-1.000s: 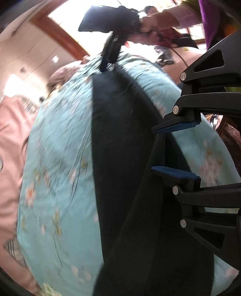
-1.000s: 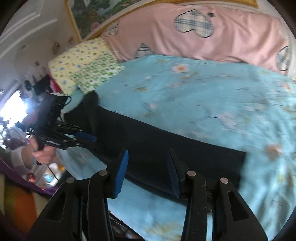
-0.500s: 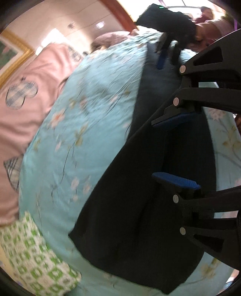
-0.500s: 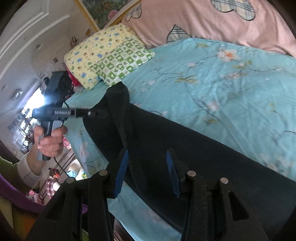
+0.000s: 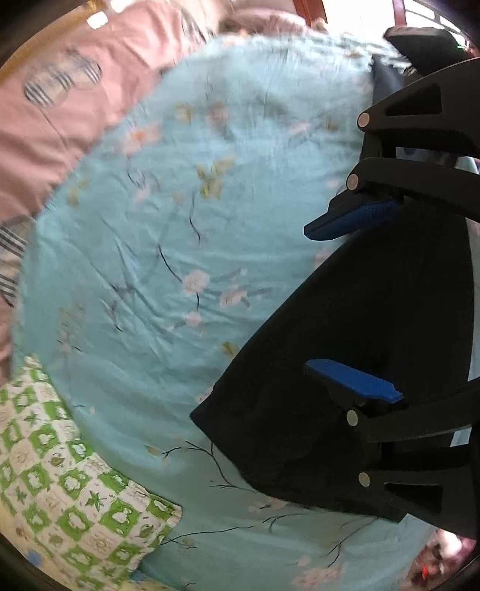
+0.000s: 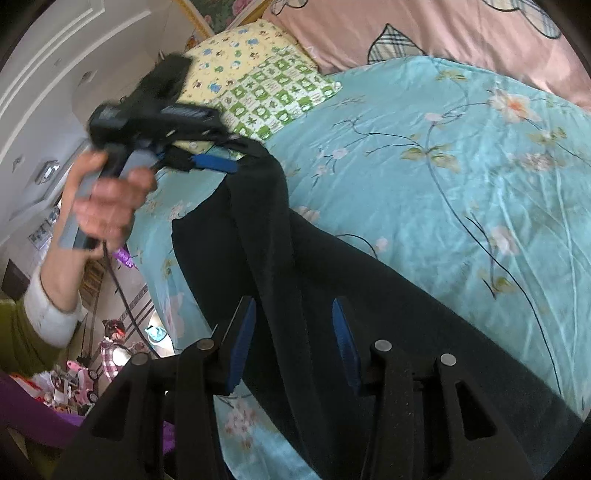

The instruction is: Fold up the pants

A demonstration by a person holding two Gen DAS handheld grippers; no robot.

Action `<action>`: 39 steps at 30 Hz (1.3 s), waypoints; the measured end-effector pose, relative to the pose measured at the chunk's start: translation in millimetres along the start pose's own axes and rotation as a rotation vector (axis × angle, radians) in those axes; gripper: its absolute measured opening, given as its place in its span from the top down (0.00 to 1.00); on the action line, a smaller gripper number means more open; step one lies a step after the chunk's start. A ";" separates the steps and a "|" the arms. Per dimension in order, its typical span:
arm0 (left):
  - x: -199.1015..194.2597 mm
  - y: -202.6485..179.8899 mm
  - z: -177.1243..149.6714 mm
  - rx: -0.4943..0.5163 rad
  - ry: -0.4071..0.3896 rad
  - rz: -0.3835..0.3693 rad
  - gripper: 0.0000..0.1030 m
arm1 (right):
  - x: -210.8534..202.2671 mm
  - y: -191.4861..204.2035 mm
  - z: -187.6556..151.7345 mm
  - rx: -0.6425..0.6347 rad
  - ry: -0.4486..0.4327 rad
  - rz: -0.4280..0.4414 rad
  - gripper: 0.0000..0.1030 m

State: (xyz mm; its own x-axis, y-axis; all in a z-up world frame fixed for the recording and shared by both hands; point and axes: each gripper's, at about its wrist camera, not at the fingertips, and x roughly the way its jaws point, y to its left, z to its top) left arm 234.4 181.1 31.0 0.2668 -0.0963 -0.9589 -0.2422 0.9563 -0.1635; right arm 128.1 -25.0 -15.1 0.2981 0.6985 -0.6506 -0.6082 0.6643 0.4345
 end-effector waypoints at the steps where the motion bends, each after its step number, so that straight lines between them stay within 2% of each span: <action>1: 5.9 -2.4 3.3 -0.003 0.021 0.034 0.35 | 3.5 0.4 2.1 -0.008 0.008 0.006 0.56; 4: 26.9 -3.3 19.7 -0.007 0.107 0.117 0.35 | 12.1 0.3 6.8 -0.029 0.035 0.019 0.56; 8: 41.1 -9.3 30.1 0.029 0.150 0.212 0.35 | 22.3 -2.1 10.6 -0.051 0.070 0.037 0.53; 14: 54.0 -17.9 39.4 0.056 0.217 0.252 0.34 | 33.7 -5.1 9.3 -0.071 0.104 0.080 0.51; 19: 79.3 -28.4 53.0 0.122 0.282 0.371 0.33 | 40.6 0.3 8.1 -0.093 0.118 0.096 0.51; 20: 83.4 -32.2 51.5 0.149 0.286 0.398 0.35 | 41.3 2.0 7.6 -0.096 0.117 0.102 0.51; 22: 87.0 -38.9 44.2 0.178 0.287 0.410 0.57 | 41.8 6.5 6.4 -0.118 0.121 0.106 0.52; 23: 86.8 -39.0 40.1 0.177 0.287 0.402 0.78 | 41.6 10.1 6.0 -0.135 0.118 0.102 0.56; 24: 84.1 -38.5 35.9 0.170 0.271 0.393 0.88 | 41.6 13.0 5.7 -0.154 0.116 0.095 0.69; 25: 80.4 -38.0 32.0 0.168 0.248 0.387 0.89 | 42.0 13.7 5.2 -0.166 0.116 0.090 0.83; 27: 63.9 -32.9 22.5 0.150 0.172 0.359 0.94 | 39.5 14.8 4.7 -0.174 0.109 0.083 0.91; 30: 37.3 -16.8 6.3 0.081 0.094 0.275 0.96 | 31.1 17.0 3.7 -0.182 0.081 0.077 0.93; 35: -14.3 29.9 -37.1 -0.109 -0.065 0.063 0.97 | 14.1 26.4 0.6 -0.211 0.032 0.096 0.93; 39: -41.8 56.2 -76.5 -0.209 -0.180 -0.018 0.97 | 5.7 40.5 -4.8 -0.266 0.013 0.093 0.93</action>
State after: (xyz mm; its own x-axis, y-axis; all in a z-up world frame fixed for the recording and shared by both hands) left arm 138.2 217.8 44.1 0.4300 -0.0440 -0.9018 -0.4184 0.8754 -0.2422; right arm 101.6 4.6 -4.2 0.2236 0.7489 -0.6239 -0.8050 0.5028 0.3149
